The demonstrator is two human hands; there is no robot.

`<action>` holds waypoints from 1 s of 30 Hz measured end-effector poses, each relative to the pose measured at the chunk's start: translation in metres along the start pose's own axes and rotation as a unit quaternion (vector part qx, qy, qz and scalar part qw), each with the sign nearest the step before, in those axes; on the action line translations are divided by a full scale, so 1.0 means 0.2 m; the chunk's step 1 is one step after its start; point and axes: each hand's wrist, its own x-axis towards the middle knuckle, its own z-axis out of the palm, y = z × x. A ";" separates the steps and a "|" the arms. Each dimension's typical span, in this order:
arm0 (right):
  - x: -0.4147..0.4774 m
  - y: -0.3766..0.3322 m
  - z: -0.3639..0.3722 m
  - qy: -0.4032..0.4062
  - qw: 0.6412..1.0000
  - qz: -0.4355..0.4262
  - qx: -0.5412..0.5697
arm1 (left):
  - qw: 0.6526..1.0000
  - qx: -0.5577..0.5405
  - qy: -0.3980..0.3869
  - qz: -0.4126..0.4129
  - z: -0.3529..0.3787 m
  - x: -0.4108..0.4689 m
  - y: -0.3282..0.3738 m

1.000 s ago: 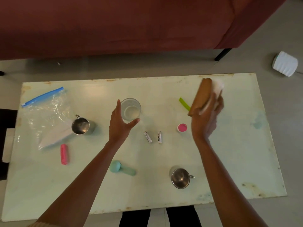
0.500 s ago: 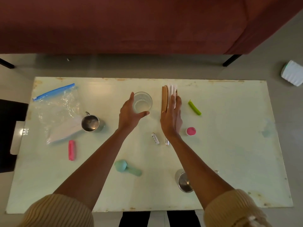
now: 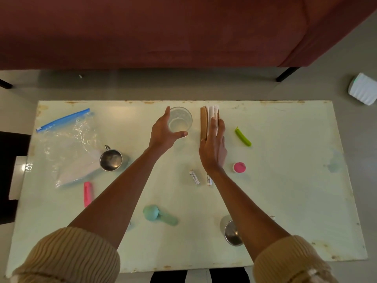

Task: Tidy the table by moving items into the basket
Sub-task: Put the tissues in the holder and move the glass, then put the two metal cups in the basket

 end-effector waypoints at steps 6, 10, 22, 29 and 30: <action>0.02 0.00 0.02 -0.010 1.000 0.010 0.002 | 1.000 0.003 -0.001 0.002 0.02 0.01 -0.02; 0.00 -0.01 0.00 0.055 0.998 -0.019 -0.014 | 1.000 -0.022 -0.003 0.015 0.03 -0.01 -0.02; -0.70 -0.10 -0.05 -0.026 0.994 -0.088 0.059 | 0.979 -0.181 0.063 -0.067 0.00 -0.64 -0.40; -1.00 -0.10 0.05 -0.132 0.982 -0.134 0.029 | 0.958 -0.149 0.204 -0.133 -0.11 -0.75 -0.62; -1.02 -0.10 0.06 -0.136 0.980 -0.139 0.029 | 0.950 -0.142 0.241 -0.137 -0.15 -0.72 -0.64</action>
